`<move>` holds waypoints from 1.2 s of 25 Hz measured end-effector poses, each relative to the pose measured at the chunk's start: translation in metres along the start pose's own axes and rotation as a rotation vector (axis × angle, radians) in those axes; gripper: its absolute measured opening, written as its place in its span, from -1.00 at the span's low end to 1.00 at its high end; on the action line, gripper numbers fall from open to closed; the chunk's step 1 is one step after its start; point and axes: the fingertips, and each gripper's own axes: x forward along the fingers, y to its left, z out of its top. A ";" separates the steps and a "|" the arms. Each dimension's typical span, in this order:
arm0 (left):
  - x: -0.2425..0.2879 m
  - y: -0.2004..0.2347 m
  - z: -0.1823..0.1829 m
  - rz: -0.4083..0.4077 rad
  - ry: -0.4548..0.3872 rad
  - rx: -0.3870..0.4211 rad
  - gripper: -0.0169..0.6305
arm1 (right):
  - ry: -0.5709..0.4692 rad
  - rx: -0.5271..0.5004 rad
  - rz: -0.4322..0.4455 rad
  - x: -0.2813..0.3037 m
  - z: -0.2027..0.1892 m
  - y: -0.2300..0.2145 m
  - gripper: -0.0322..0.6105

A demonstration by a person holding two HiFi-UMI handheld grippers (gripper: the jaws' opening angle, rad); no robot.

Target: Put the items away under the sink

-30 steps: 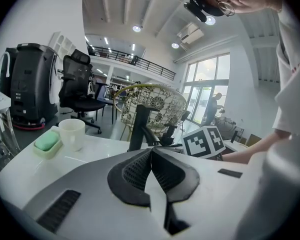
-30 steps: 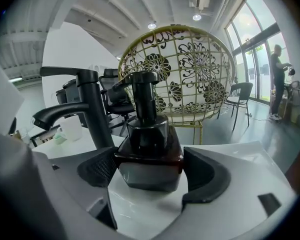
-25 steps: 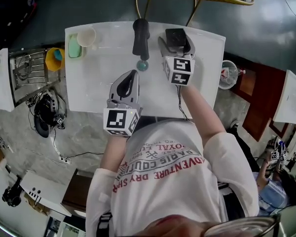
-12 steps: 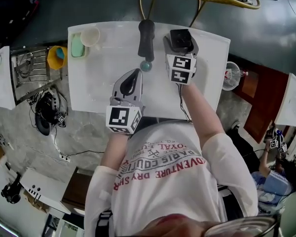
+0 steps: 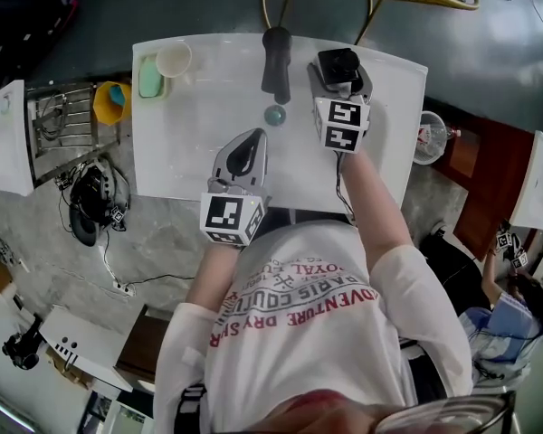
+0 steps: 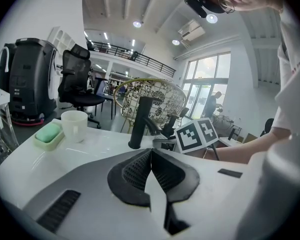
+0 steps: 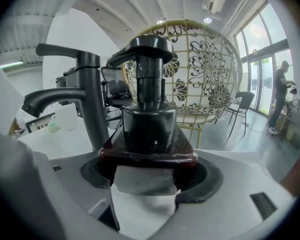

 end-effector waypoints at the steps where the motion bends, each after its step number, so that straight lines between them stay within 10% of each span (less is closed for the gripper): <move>1: -0.002 -0.001 -0.001 -0.003 0.001 0.001 -0.88 | -0.015 -0.002 0.005 -0.004 0.004 0.000 0.24; 30: -0.141 -0.057 0.005 -0.198 -0.138 0.138 -0.88 | -0.180 0.071 -0.013 -0.286 0.003 0.084 0.24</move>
